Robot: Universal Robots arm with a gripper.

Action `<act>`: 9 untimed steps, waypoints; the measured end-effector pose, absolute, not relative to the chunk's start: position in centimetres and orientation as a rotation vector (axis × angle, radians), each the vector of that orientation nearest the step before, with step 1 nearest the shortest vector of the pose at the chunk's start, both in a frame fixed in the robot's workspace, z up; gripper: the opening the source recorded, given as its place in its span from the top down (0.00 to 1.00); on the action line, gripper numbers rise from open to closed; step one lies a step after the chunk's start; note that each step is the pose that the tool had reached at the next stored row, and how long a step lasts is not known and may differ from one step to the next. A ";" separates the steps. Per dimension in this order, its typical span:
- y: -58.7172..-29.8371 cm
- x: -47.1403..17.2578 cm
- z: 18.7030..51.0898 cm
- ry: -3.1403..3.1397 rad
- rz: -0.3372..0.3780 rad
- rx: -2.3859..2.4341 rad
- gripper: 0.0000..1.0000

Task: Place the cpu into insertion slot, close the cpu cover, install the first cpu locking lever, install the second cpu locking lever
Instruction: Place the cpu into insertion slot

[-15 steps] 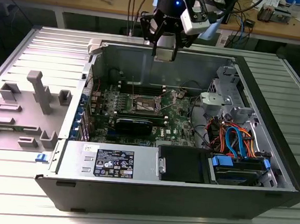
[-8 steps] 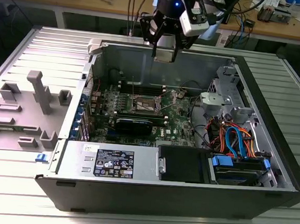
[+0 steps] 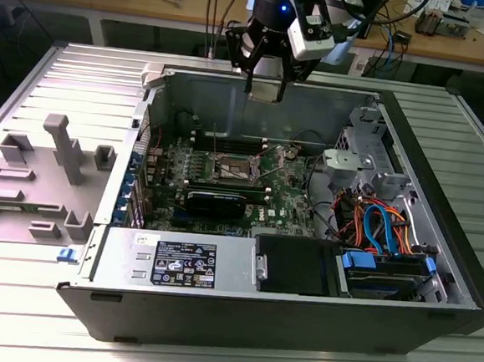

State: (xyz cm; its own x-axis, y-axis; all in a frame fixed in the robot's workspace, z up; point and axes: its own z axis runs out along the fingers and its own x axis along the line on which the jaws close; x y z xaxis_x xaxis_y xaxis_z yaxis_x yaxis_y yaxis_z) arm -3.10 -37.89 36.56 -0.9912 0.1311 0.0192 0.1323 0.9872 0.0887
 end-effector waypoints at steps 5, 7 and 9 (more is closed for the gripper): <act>-38.0 -3.3 36.5 -3.117 -0.140 -0.227 0.46; -38.0 -3.3 36.5 -3.116 -0.141 -0.245 0.46; -38.1 -3.3 36.4 -3.116 -0.141 -0.254 0.46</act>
